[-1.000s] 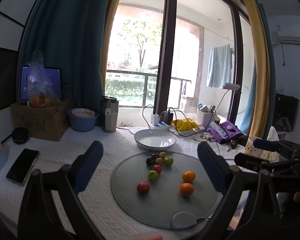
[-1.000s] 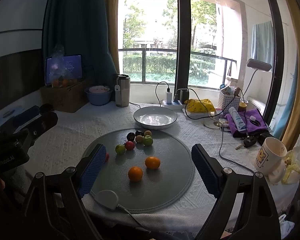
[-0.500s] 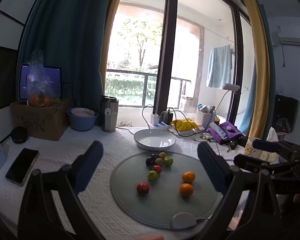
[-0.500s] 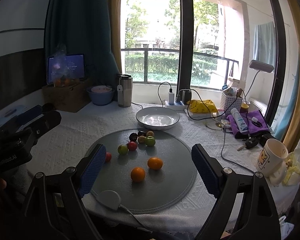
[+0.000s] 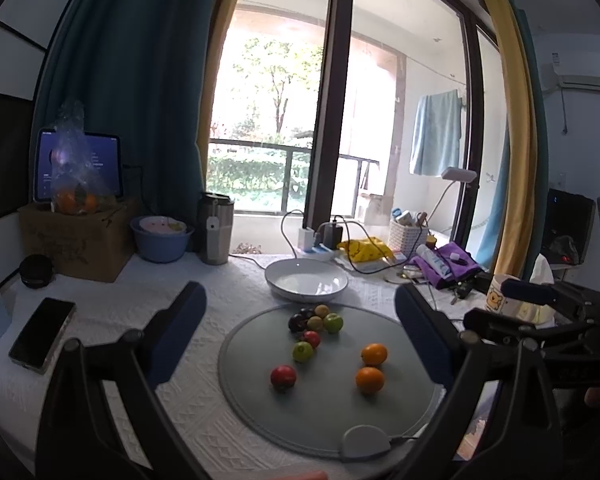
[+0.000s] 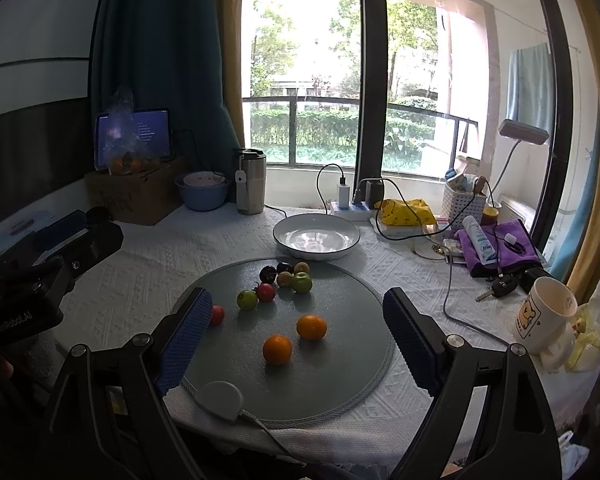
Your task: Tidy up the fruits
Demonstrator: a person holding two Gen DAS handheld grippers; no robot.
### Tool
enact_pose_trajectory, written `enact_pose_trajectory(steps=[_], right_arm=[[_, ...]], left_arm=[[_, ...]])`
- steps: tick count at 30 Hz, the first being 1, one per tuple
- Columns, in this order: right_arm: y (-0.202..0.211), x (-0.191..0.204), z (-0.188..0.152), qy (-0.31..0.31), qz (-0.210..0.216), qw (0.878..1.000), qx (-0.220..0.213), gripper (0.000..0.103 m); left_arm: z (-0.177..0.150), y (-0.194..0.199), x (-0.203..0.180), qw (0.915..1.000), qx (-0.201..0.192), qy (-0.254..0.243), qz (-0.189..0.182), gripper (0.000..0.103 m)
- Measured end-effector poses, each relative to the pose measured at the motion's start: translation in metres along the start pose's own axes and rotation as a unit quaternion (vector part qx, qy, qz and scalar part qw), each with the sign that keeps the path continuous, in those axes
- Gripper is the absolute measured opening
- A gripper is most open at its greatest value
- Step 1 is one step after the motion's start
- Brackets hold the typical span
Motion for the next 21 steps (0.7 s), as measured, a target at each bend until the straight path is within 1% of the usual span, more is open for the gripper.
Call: enact_pose_trajectory(steps=[21], right_arm=[[-0.001,0.0021,-0.0012,0.001,0.004,1.0,0.002,0.09]], left_arm=[[-0.002,0.0011,-0.0034,1.0,0.002,-0.001,-0.005,0.096]])
Point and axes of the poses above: each gripper's, at about its wrist camera, not at the fingertips, and y roughly against the way its jaws point, x to its left, z to its top, the point moved 7 cm from there along -y, roughly the way its jaws point, and after that the axes turned 11 degrees about y, right-handed, at the moved point
